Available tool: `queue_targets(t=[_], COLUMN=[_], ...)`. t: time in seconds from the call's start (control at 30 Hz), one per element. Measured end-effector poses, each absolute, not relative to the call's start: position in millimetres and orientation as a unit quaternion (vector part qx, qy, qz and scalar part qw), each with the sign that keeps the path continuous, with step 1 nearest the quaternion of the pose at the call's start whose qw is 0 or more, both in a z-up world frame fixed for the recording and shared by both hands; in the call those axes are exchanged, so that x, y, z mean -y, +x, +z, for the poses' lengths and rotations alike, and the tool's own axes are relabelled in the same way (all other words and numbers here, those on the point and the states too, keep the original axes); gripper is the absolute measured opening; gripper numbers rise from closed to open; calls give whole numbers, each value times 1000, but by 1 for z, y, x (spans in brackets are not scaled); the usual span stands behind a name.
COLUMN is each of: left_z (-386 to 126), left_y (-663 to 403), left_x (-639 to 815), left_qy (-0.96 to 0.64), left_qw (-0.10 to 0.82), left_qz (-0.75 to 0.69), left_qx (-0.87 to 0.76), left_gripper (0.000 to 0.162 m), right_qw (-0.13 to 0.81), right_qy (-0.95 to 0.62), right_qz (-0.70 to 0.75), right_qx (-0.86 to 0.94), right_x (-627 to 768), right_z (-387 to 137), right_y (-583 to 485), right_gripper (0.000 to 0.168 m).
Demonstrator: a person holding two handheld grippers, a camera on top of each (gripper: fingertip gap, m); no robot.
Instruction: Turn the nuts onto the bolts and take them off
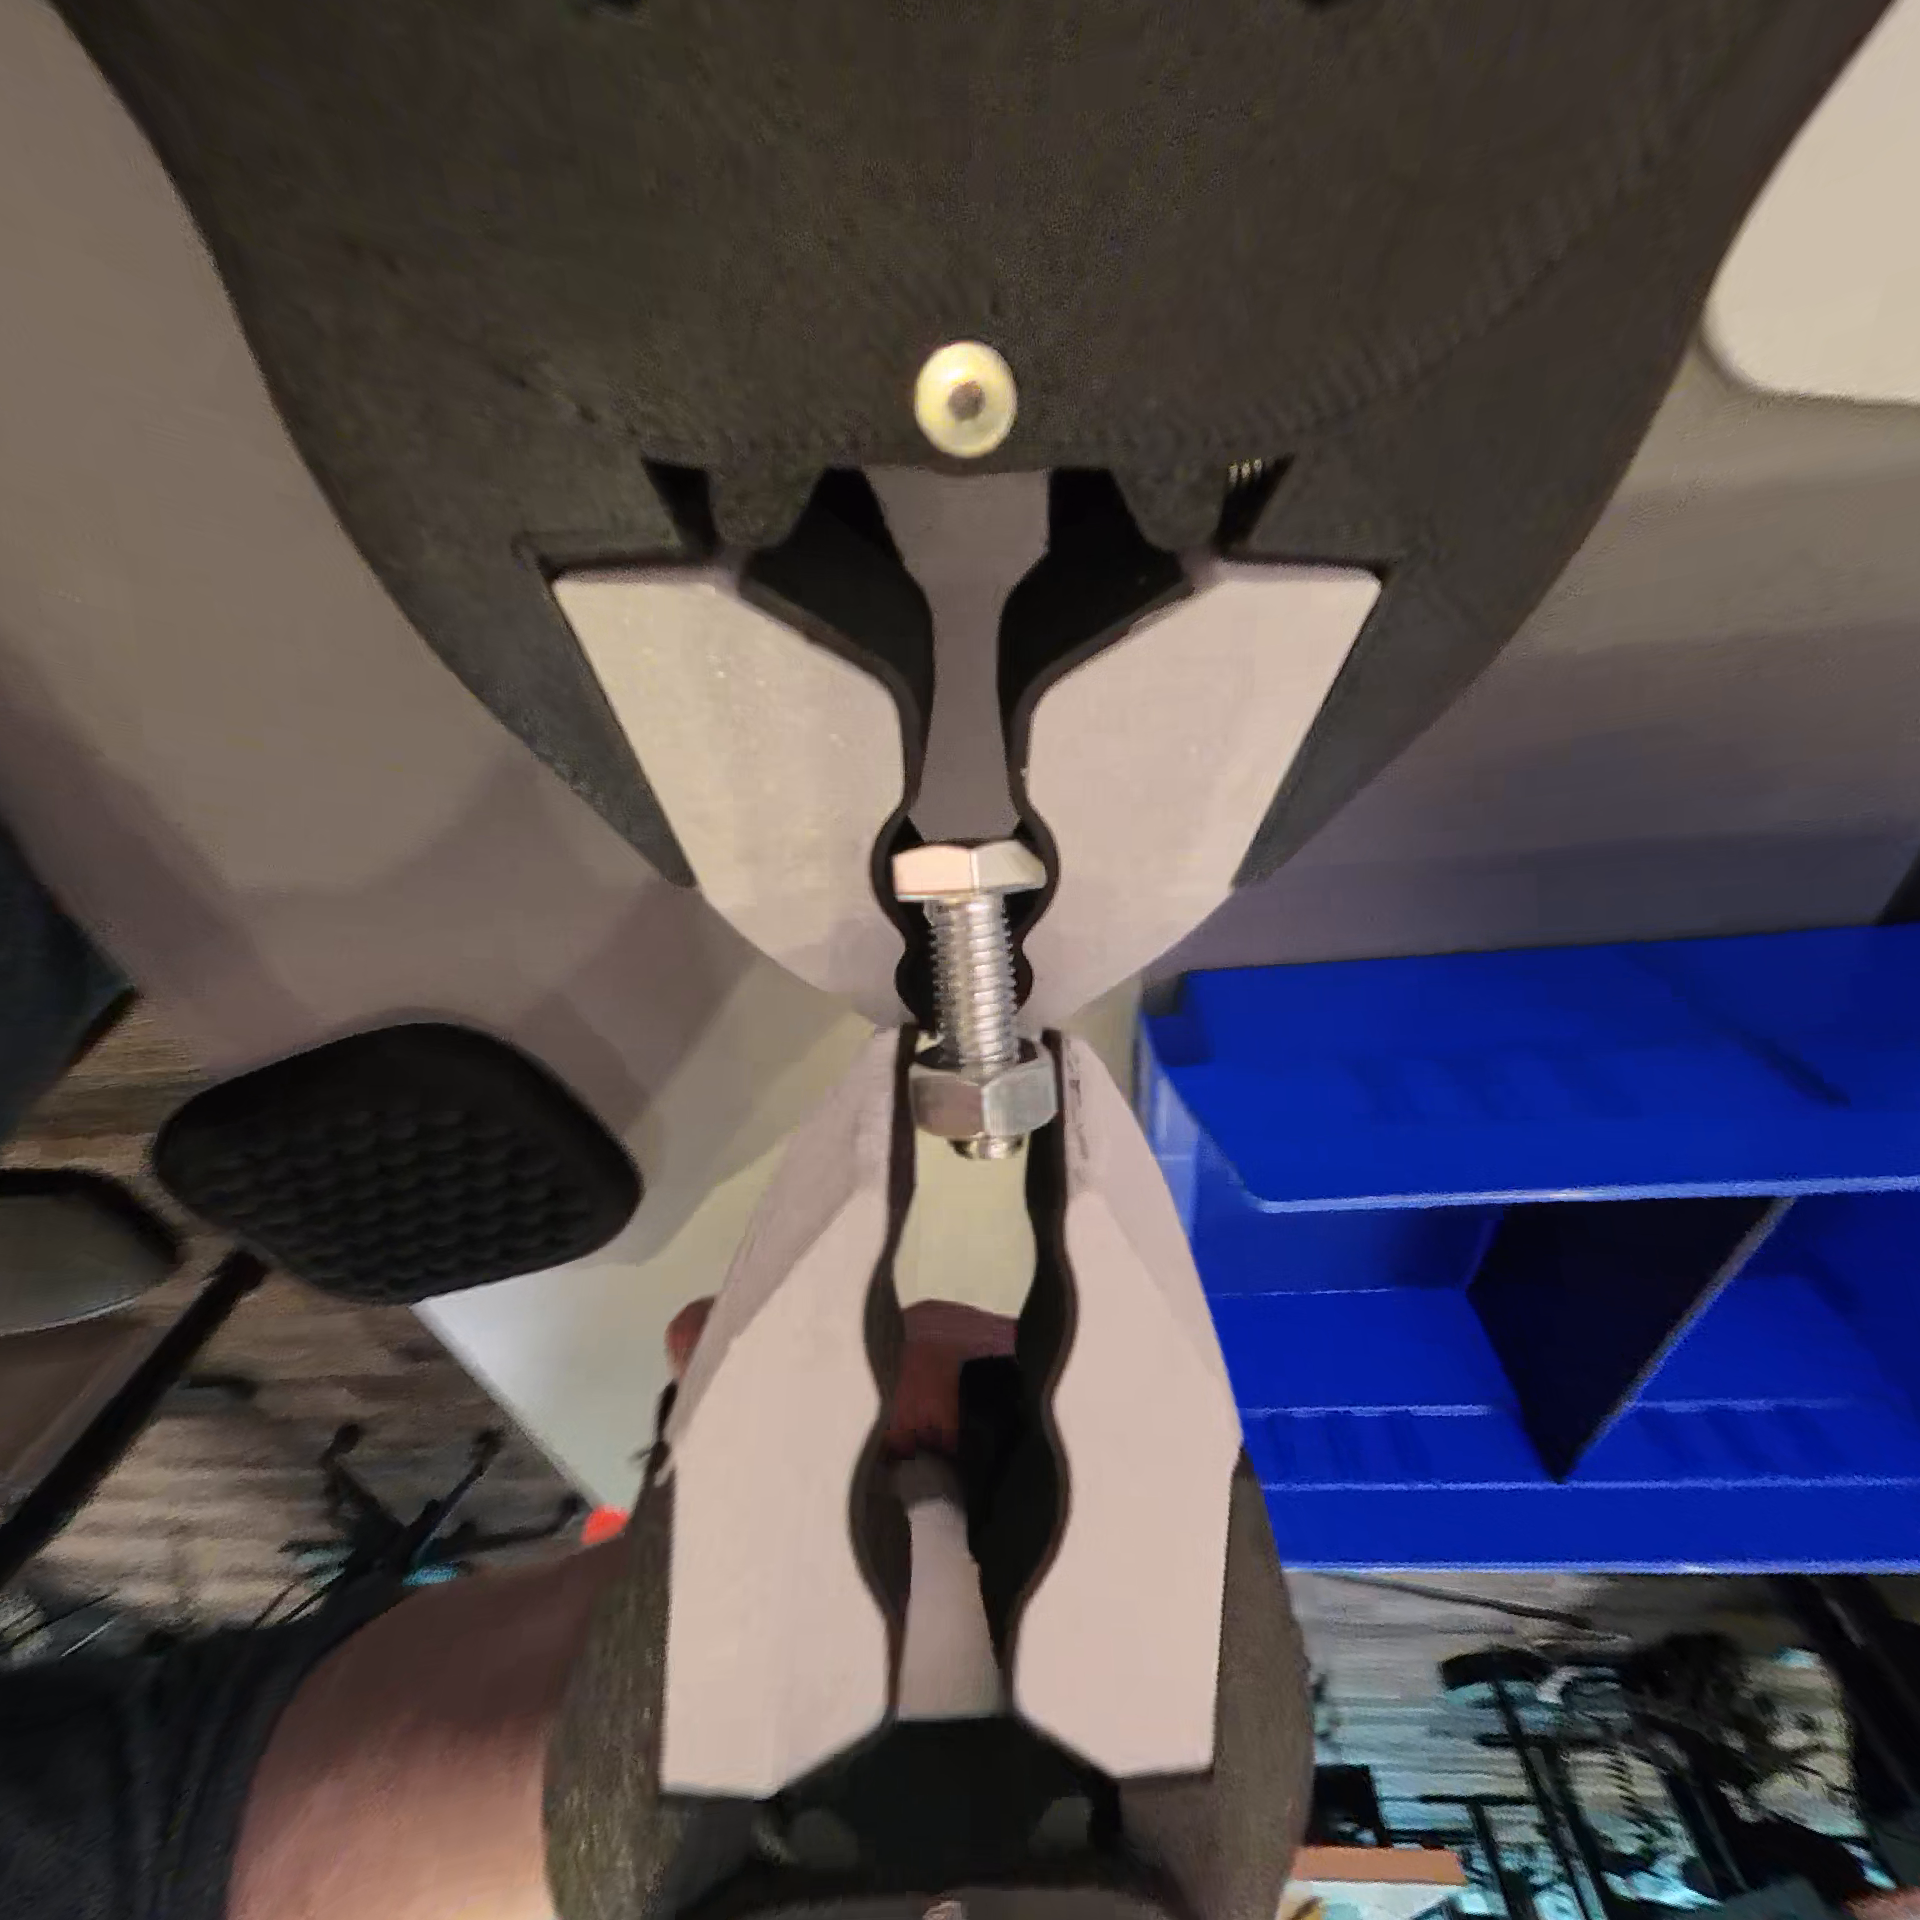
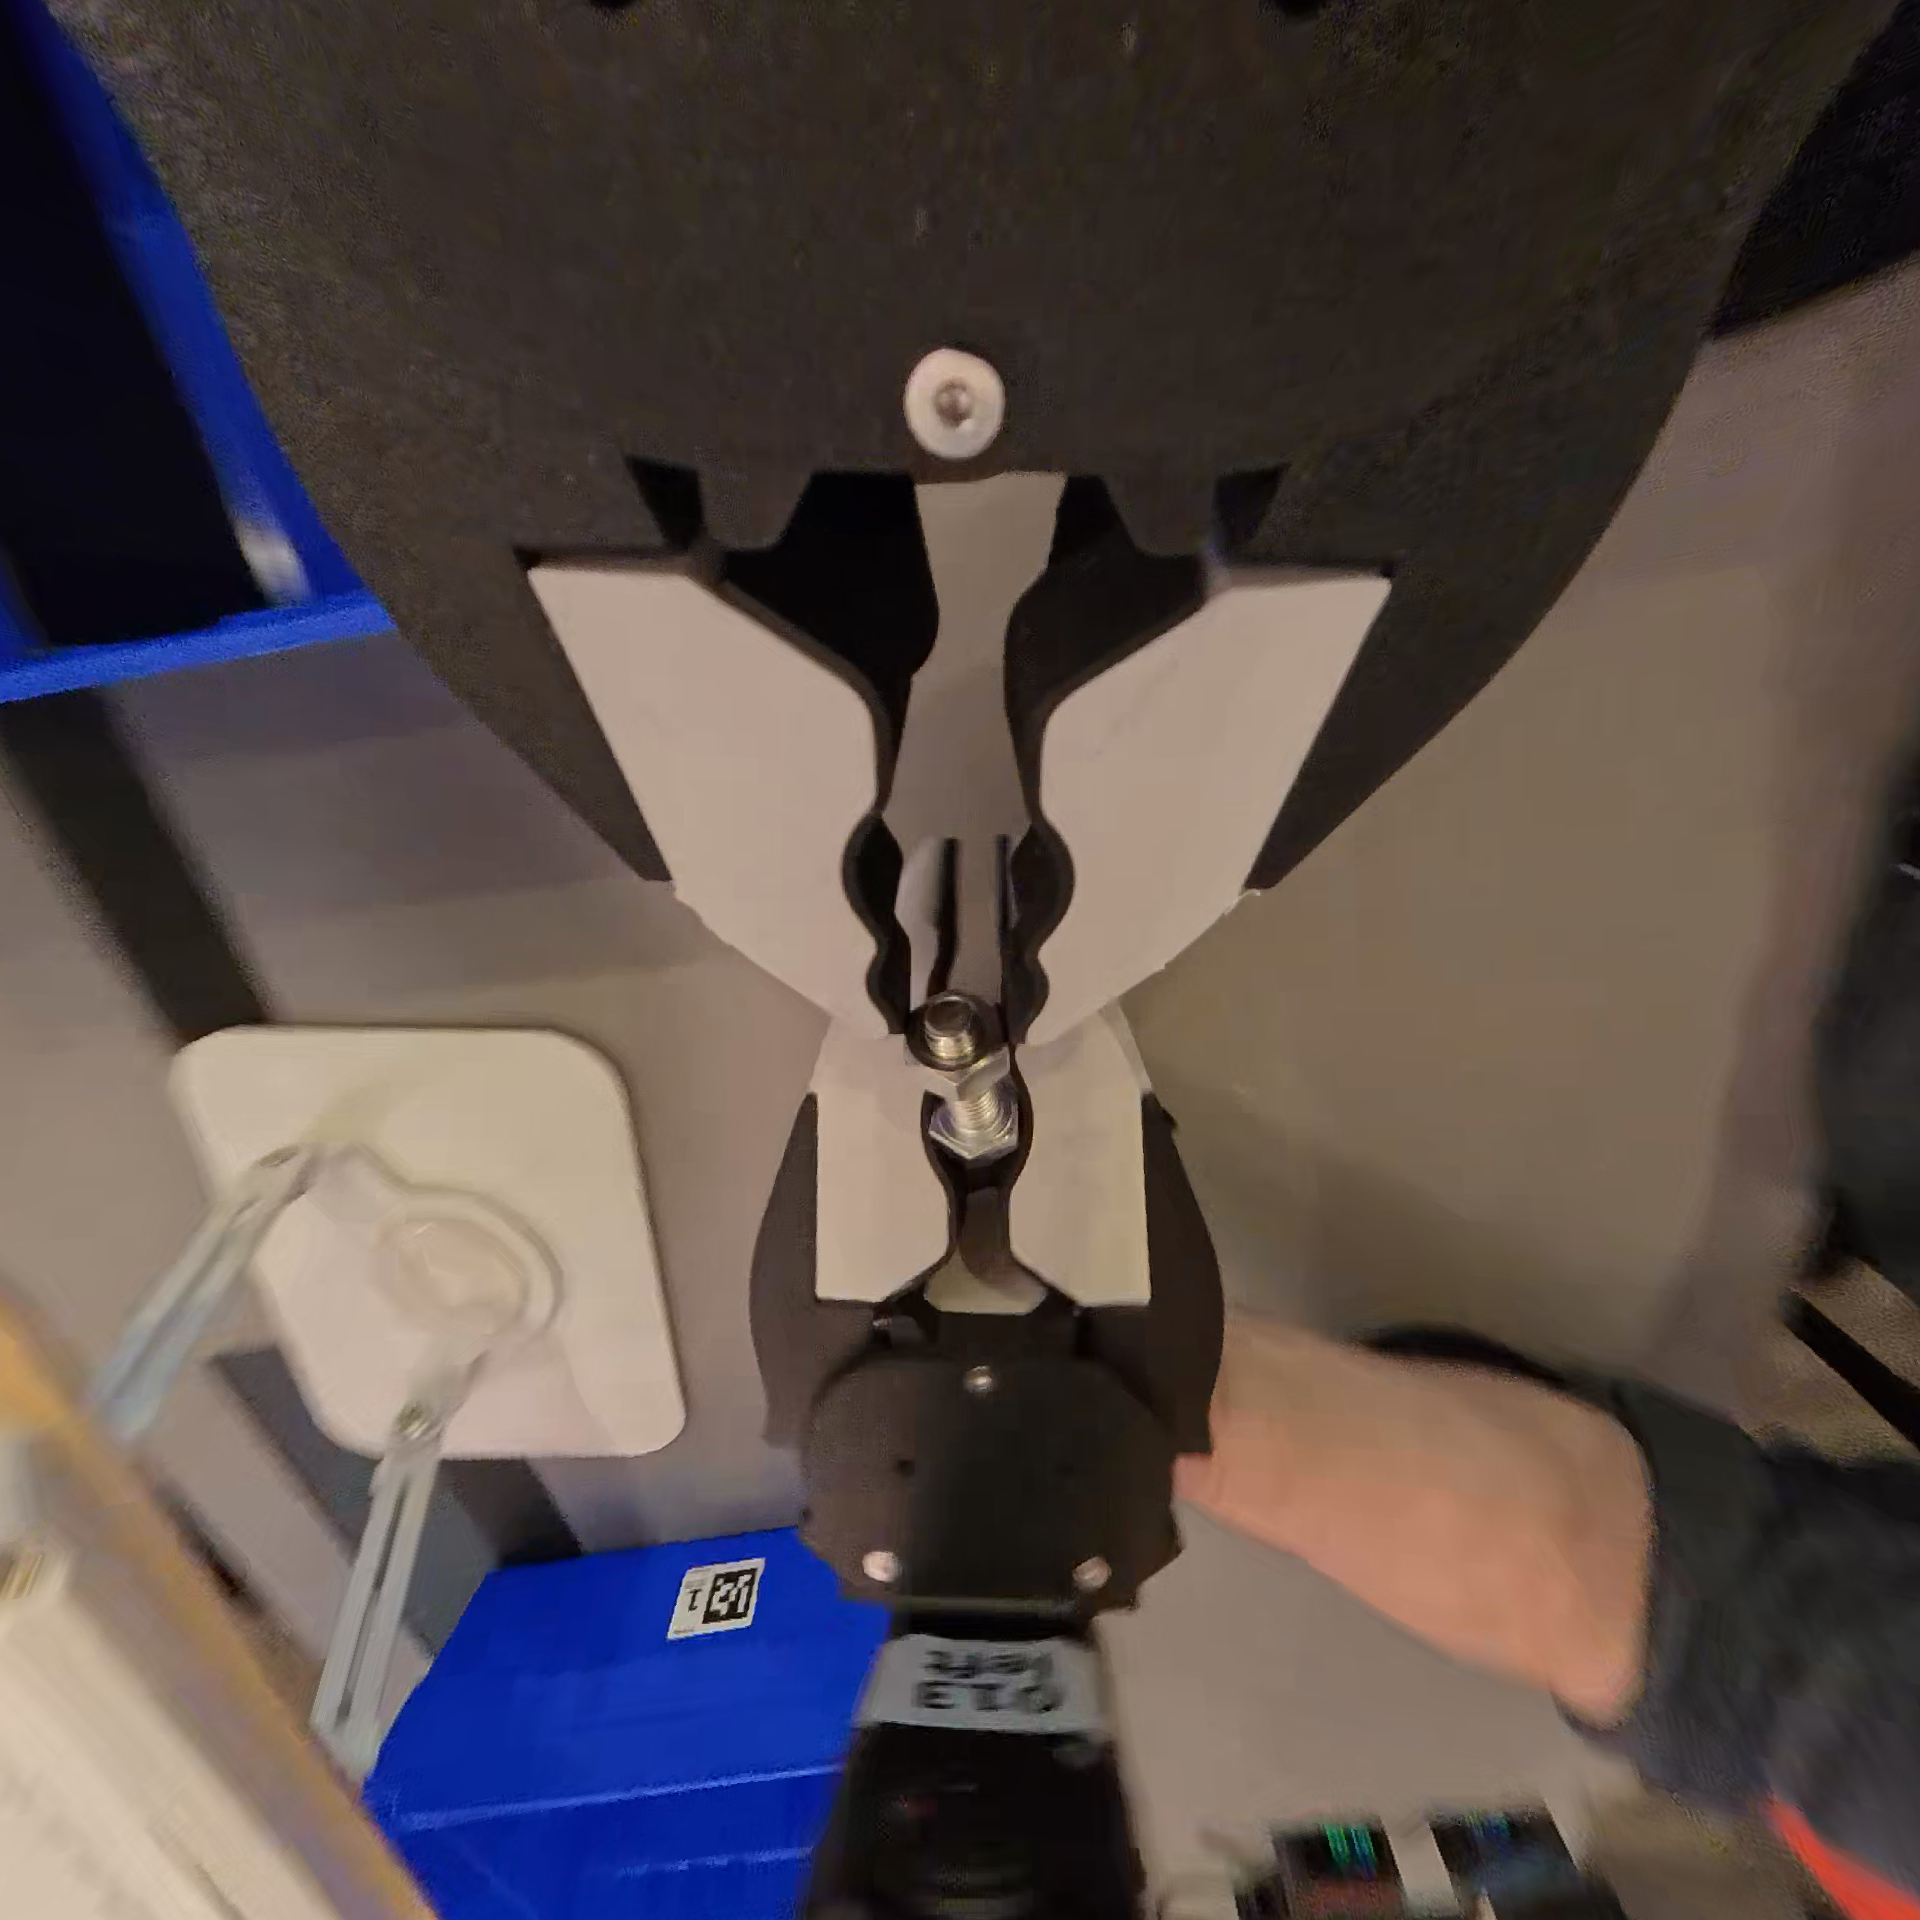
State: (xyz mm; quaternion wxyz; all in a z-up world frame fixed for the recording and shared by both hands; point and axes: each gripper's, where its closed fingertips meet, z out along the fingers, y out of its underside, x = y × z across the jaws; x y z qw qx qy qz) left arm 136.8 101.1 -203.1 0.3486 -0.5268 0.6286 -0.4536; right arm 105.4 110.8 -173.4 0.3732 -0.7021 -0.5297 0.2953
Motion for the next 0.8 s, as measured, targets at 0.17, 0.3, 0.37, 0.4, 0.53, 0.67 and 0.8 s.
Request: queue_targets(t=[0.17,0.3,0.37,0.4,0.53,0.67,0.8], left_z=[-198,-199,-199,-200,-201,-205,-204], left_y=[131,129,130,131,134,138,140], left_x=[-80,-76,-81,-84,-98,-105,-108], left_qy=[-511,-501,-509,-512,-525,-532,-532], left_qw=[225,195,223,236,307,359,384], left_qz=[-577,-607,-584,-569,-509,-442,-414], left_qx=[-597,-585,-592,-598,-609,-626,-631], left_gripper=[9,9,9,9,9,10,10], right_qw=[447,429,448,455,425,359,326], right_qy=[-485,-410,-459,-499,-660,-734,-747], right_qz=[-74,-173,-114,-68,164,325,360], right_qx=[748,786,759,735,598,475,455], right_x=[-118,-120,-120,-121,-118,-115,-110], right_z=[-173,-172,-167,-163,-156,-162,-177], right_y=[108,108,108,109,112,111,107], right_gripper=[17,17,25,30,41,36,21])
